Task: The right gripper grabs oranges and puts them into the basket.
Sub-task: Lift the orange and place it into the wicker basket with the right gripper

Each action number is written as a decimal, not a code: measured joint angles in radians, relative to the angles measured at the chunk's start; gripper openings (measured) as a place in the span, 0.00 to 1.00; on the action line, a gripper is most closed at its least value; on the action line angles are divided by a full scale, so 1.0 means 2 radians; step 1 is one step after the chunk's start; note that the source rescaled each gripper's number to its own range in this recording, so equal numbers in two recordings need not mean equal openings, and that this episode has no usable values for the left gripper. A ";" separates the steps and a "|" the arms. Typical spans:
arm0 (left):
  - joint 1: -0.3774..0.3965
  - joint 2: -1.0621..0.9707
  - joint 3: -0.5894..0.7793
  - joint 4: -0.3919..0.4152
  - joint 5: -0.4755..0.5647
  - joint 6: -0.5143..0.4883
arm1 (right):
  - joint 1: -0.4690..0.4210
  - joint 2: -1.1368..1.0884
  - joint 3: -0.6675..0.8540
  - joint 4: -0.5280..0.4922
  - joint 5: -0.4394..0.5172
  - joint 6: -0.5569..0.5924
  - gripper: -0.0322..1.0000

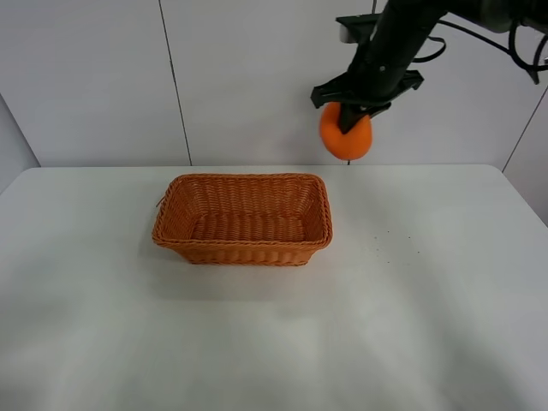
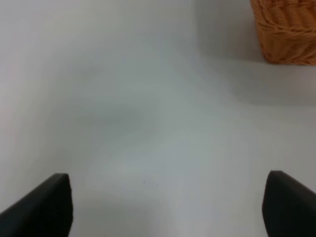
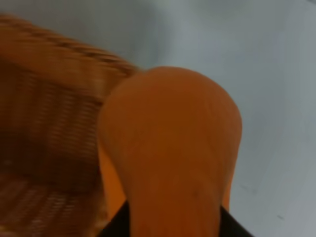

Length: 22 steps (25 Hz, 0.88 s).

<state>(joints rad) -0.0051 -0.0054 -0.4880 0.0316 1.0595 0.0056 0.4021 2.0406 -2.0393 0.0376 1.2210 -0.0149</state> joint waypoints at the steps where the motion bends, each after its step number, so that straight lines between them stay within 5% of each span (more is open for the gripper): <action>1: 0.000 0.000 0.000 0.000 0.000 0.000 | 0.012 0.001 0.000 0.000 0.001 0.000 0.03; 10: 0.000 0.000 0.000 0.000 0.000 0.000 | 0.104 0.071 0.000 0.002 -0.044 0.001 0.03; 16: 0.000 0.000 0.000 0.000 0.000 0.000 | 0.115 0.146 0.000 0.003 -0.107 0.002 0.03; 22: 0.000 0.000 0.000 0.000 0.000 0.000 | 0.115 0.173 0.000 0.002 -0.117 0.002 0.03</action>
<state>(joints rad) -0.0051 -0.0054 -0.4880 0.0316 1.0595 0.0056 0.6314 2.3859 -2.0393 0.0416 0.9863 -0.0115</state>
